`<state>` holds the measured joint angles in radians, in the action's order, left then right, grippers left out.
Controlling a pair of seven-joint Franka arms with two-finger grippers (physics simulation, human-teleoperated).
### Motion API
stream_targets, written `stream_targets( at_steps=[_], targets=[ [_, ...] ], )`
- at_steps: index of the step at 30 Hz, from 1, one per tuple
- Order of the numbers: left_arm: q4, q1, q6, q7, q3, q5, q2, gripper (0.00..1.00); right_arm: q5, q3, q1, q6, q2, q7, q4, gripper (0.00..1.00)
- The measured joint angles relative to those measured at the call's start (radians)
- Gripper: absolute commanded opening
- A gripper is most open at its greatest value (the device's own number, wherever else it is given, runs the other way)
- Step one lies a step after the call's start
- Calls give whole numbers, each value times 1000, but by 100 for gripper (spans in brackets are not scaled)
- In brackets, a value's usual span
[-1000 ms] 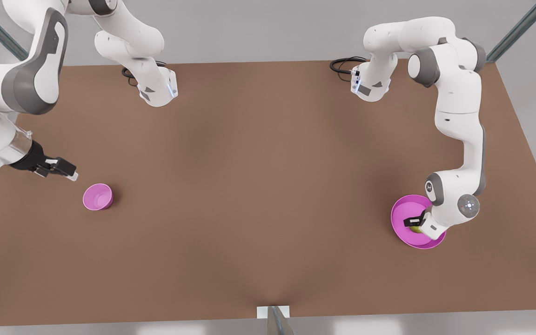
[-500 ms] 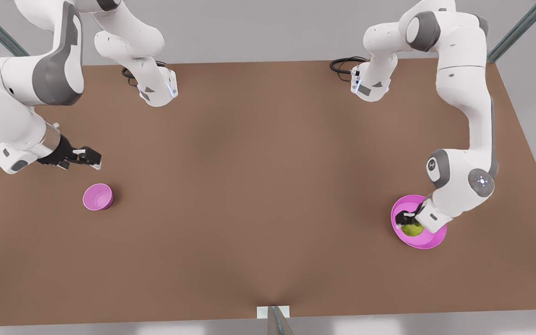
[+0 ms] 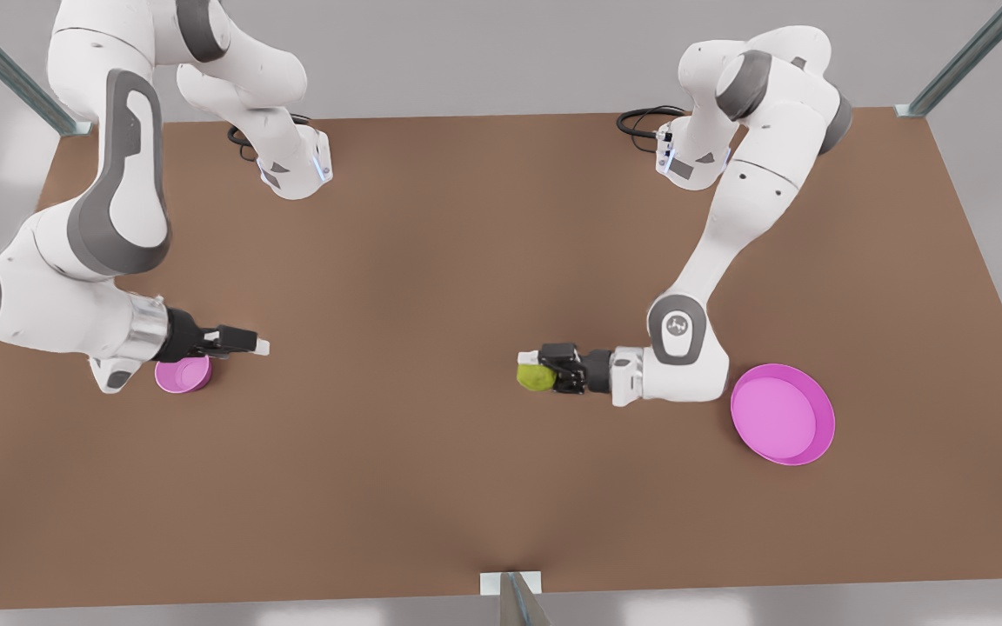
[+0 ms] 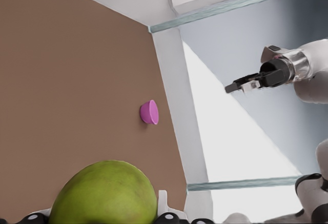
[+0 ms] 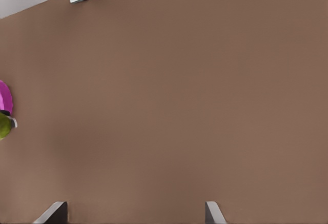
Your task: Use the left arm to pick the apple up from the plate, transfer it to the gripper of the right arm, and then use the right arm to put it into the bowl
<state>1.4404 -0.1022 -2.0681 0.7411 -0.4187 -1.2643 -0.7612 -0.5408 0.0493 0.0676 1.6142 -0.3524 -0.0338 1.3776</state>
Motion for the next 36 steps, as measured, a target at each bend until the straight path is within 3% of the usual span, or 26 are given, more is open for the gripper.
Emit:
stream_targets(
  at_steps=[3, 8, 10, 17, 25, 36],
  targets=[
    [-128, -60, -15, 162, -23, -79, -74, 74, -267, -18, 5, 62, -160, 11, -87, 100],
    [-223, -134, -76, 385, -31, -145, -152, 74, -529, -192, 9, 237, -267, 39, -102, 100],
    [-234, -152, -100, 463, -32, -167, -163, 74, -622, -215, 9, 293, -297, 58, -104, 100],
    [-268, -178, -153, 677, -32, -203, -190, 74, -811, -237, -1, 418, -120, 157, 205, 100],
    [-316, -211, -201, 839, -33, -209, -226, 74, -1010, -236, -17, 393, -239, 355, 221, 100],
    [-325, -214, -232, 972, -33, -210, -233, 74, -1028, -247, 36, 290, -286, 592, 193, 100]
  ],
)
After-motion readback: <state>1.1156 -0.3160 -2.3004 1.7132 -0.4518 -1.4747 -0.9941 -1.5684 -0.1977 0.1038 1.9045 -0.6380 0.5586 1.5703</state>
